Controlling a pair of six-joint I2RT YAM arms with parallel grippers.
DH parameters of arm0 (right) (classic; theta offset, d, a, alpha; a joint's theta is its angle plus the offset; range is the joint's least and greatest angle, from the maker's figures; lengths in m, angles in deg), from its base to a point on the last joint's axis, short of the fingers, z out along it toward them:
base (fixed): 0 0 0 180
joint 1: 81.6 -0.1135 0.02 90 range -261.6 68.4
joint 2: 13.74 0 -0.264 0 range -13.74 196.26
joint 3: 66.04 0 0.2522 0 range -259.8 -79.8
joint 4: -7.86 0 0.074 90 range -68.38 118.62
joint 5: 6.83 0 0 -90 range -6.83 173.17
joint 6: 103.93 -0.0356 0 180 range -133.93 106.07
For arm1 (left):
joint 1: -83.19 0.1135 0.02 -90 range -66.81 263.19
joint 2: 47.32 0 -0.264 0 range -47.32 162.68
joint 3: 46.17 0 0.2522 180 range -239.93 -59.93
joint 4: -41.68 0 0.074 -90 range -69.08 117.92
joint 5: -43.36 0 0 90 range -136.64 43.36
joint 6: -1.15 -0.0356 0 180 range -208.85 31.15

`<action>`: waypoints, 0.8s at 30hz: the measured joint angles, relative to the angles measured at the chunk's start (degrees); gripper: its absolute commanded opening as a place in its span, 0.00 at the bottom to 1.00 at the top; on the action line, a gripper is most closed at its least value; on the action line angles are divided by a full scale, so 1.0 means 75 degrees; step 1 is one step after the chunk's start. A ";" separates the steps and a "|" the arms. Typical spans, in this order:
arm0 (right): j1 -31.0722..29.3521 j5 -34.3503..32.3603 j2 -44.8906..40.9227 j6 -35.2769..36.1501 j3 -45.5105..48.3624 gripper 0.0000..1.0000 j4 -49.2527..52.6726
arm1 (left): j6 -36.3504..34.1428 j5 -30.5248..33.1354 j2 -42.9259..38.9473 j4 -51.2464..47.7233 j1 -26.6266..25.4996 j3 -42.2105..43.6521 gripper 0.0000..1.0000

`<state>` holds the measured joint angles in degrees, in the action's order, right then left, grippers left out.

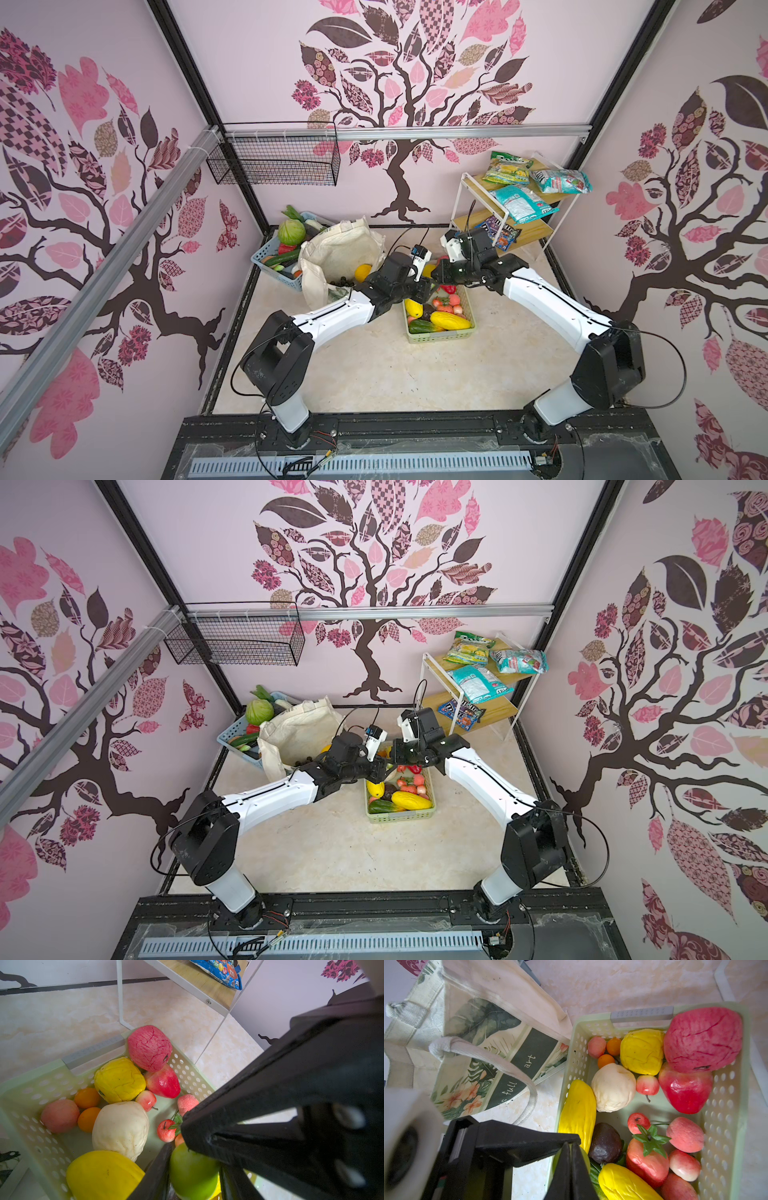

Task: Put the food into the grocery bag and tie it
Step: 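Lower the left gripper and close it on the green pear in the basket, then lift the green pear with the left gripper and carry it over the tote bag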

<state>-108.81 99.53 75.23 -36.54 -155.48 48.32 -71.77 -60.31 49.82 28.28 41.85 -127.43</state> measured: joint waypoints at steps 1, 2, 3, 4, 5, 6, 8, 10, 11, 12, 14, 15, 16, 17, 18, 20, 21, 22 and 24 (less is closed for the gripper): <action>0.0000 0.0000 -0.0003 -0.0012 0.0000 0.08 -0.0012 | 0.0003 0.0009 0.0000 0.0000 0.0003 0.0000 0.35; 0.0000 0.0000 0.0000 -0.0017 0.0000 0.08 -0.0023 | 0.0000 0.0012 0.0000 0.0000 0.0003 0.0000 0.33; 0.0000 0.0000 0.0000 -0.0020 0.0000 0.08 -0.0035 | -0.0006 0.0017 0.0000 0.0000 0.0003 0.0000 0.32; 0.0000 0.0000 0.0000 -0.0023 0.0000 0.08 -0.0041 | -0.0003 0.0020 0.0000 0.0000 0.0003 0.0000 0.31; 0.0000 0.0000 0.0000 -0.0032 0.0000 0.09 -0.0044 | 0.0003 0.0023 0.0000 0.0000 0.0003 0.0000 0.31; 0.0000 0.0000 0.0000 -0.0044 0.0000 0.09 -0.0047 | 0.0003 0.0023 0.0000 0.0000 0.0003 0.0000 0.31; 0.0000 0.0000 0.0000 -0.0050 0.0000 0.10 -0.0047 | 0.0003 0.0023 0.0000 0.0000 0.0006 0.0000 0.31; 0.0000 0.0003 0.0000 -0.0073 0.0000 0.13 -0.0052 | 0.0003 0.0023 0.0000 0.0000 0.0006 0.0000 0.30; 0.0000 0.0003 0.0000 -0.0076 0.0000 0.15 -0.0055 | 0.0003 0.0020 0.0000 0.0000 0.0006 0.0000 0.30; 0.0000 0.0006 0.0000 -0.0087 0.0000 0.19 -0.0058 | 0.0003 0.0023 0.0000 0.0000 0.0006 0.0000 0.30; 0.0000 0.0000 0.0000 -0.0108 0.0000 0.25 -0.0076 | 0.0003 0.0023 0.0000 0.0000 0.0006 0.0000 0.30; 0.0000 -0.0006 0.0000 -0.0125 0.0000 0.29 -0.0093 | 0.0003 0.0023 0.0000 0.0000 0.0009 0.0000 0.30; 0.0000 -0.0009 0.0000 -0.0154 0.0000 0.33 -0.0111 | 0.0003 0.0026 0.0000 0.0000 0.0009 0.0000 0.30; 0.0000 -0.0012 -0.0003 -0.0172 0.0000 0.37 -0.0137 | 0.0006 0.0041 0.0000 -0.0003 0.0015 0.0000 0.30; 0.0003 -0.0017 -0.0003 -0.0195 0.0000 0.39 -0.0181 | 0.0003 0.0050 0.0000 -0.0009 0.0015 0.0000 0.30; 0.0012 -0.0026 -0.0020 -0.0265 0.0000 0.43 -0.0265 | 0.0000 0.0070 0.0000 -0.0038 0.0032 0.0000 0.30; 0.0020 -0.0035 -0.0050 -0.0283 0.0000 0.45 -0.0309 | 0.0003 0.0073 0.0000 -0.0067 0.0047 -0.0003 0.30; 0.0032 -0.0044 -0.0079 -0.0312 0.0000 0.47 -0.0335 | 0.0003 0.0079 0.0000 -0.0108 0.0064 -0.0006 0.31; 0.0038 -0.0154 -0.0181 -0.0356 0.0000 0.50 -0.0361 | 0.0009 0.0117 0.0000 -0.0248 0.0117 -0.0047 0.31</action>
<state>-108.52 98.38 73.88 -39.21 -155.48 45.61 -71.70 -59.43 49.82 26.43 42.73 -127.78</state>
